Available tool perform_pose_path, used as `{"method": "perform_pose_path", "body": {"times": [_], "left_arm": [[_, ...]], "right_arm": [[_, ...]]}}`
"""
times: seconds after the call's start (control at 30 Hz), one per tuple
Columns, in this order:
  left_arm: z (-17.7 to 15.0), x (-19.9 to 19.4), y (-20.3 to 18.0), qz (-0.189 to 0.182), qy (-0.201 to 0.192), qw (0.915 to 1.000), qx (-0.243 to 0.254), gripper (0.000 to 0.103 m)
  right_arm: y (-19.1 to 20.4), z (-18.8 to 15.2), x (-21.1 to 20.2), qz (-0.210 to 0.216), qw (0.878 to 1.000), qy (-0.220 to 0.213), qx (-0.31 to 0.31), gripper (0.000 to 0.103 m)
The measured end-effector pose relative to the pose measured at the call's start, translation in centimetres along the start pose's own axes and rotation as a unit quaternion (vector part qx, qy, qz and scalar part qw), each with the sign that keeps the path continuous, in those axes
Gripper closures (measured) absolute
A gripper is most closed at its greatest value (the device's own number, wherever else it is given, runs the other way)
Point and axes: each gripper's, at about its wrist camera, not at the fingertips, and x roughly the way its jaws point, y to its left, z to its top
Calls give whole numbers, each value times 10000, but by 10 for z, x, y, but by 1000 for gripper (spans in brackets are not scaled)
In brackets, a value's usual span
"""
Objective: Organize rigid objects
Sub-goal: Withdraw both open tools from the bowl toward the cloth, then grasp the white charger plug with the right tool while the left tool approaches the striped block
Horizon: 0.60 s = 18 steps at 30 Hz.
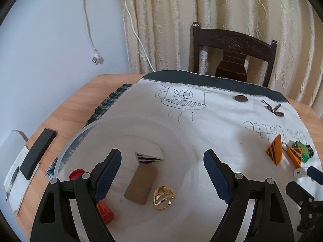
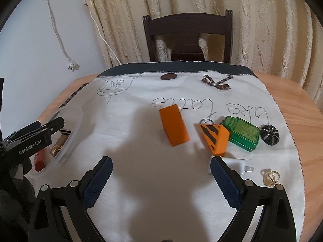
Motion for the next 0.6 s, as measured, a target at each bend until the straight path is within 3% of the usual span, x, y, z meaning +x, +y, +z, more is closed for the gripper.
{"method": "perform_pose_path", "body": {"times": [0.6], "left_arm": [[-9, -10, -54, -130, 59, 9961, 871, 18]], "right_arm": [[-40, -5, -13, -335, 9989, -124, 312, 3]]}}
